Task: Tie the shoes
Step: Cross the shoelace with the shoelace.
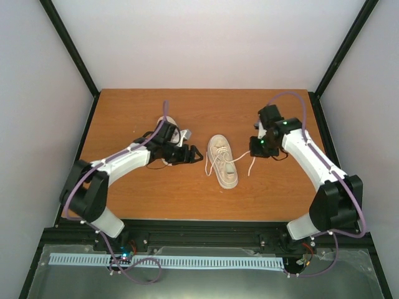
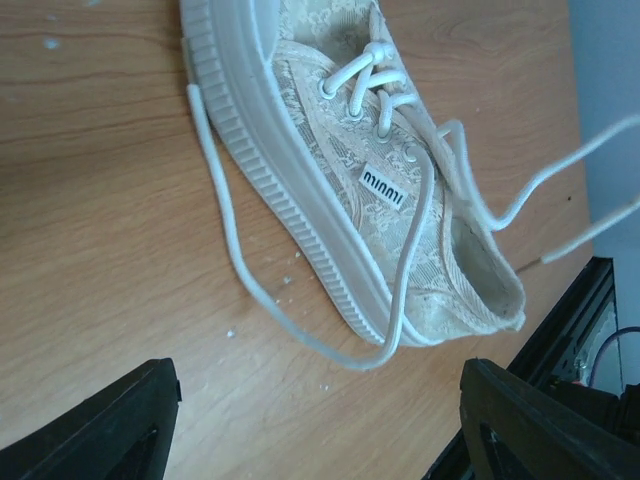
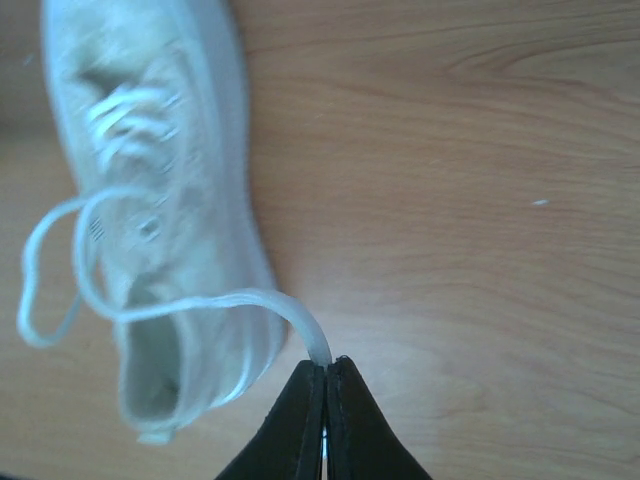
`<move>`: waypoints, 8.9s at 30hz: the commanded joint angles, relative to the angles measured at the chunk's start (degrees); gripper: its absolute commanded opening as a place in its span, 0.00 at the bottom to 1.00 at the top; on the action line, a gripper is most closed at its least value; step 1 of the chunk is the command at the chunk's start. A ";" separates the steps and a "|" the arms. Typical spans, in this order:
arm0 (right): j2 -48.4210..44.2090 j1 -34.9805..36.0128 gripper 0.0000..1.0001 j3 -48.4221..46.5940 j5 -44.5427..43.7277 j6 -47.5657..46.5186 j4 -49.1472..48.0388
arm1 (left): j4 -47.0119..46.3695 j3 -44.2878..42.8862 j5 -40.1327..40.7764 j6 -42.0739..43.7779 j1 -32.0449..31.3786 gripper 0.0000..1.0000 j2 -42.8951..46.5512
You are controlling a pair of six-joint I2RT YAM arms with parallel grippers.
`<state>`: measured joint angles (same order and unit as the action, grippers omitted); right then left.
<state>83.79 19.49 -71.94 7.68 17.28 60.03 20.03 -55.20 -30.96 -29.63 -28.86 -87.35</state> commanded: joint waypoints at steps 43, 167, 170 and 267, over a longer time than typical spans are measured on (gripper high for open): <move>22.63 3.24 0.03 -1.19 33.88 -14.84 -6.99 | 13.67 -38.38 28.91 13.28 -6.98 0.34 -29.08; 2.70 -9.54 0.31 2.48 5.46 3.81 -0.49 | 8.62 -37.77 5.69 8.68 -5.85 0.76 -19.73; 3.86 -9.64 0.61 2.52 5.88 2.78 -2.45 | 4.92 -33.64 9.05 4.92 -4.74 0.83 -14.30; 6.33 -7.97 0.69 2.56 4.73 7.13 -3.83 | 5.94 -29.80 -15.72 9.17 -2.96 0.02 -23.05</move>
<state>94.50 11.49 -77.10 15.79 26.33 52.27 22.85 -84.99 -44.31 -21.63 -32.84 -112.18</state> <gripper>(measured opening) 0.708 0.034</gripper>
